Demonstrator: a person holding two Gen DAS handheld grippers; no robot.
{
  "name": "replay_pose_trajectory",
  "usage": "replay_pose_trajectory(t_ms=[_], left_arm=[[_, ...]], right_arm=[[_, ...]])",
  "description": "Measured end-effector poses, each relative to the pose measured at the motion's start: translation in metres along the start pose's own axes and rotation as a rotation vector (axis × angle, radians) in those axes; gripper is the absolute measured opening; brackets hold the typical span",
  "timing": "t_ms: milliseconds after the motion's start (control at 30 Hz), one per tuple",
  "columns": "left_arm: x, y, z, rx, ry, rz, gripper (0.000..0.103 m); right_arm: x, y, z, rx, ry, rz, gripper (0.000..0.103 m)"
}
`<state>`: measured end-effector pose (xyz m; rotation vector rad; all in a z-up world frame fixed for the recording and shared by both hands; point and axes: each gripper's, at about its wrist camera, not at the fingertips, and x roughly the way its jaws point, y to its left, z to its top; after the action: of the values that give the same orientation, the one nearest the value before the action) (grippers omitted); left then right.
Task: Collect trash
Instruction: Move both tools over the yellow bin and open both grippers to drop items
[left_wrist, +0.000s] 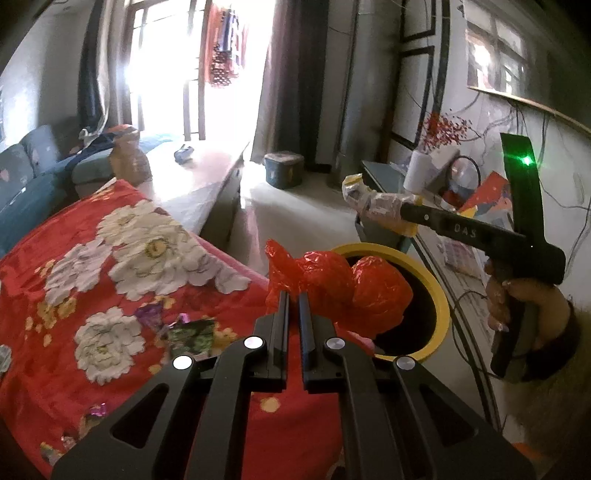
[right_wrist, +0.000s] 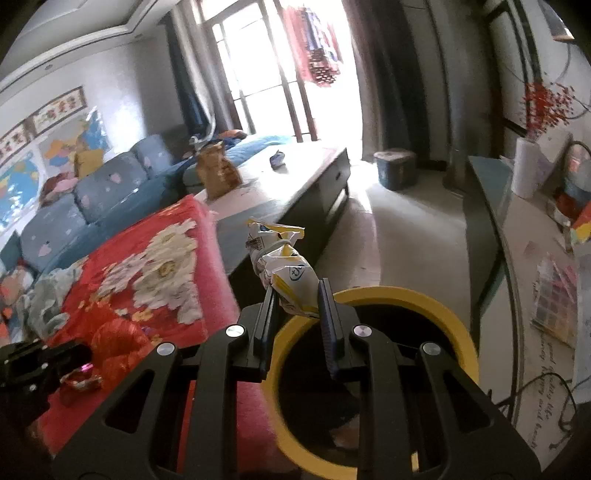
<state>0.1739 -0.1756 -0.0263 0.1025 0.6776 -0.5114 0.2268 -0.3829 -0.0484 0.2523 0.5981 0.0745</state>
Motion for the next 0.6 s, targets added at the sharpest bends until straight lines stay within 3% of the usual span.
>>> replay_pose_trajectory(t_ms=[600], left_arm=[[0.059, -0.062, 0.000, 0.118, 0.090, -0.074, 0.005]], right_arm=[[0.007, -0.074, -0.015, 0.138, 0.026, -0.108, 0.016]])
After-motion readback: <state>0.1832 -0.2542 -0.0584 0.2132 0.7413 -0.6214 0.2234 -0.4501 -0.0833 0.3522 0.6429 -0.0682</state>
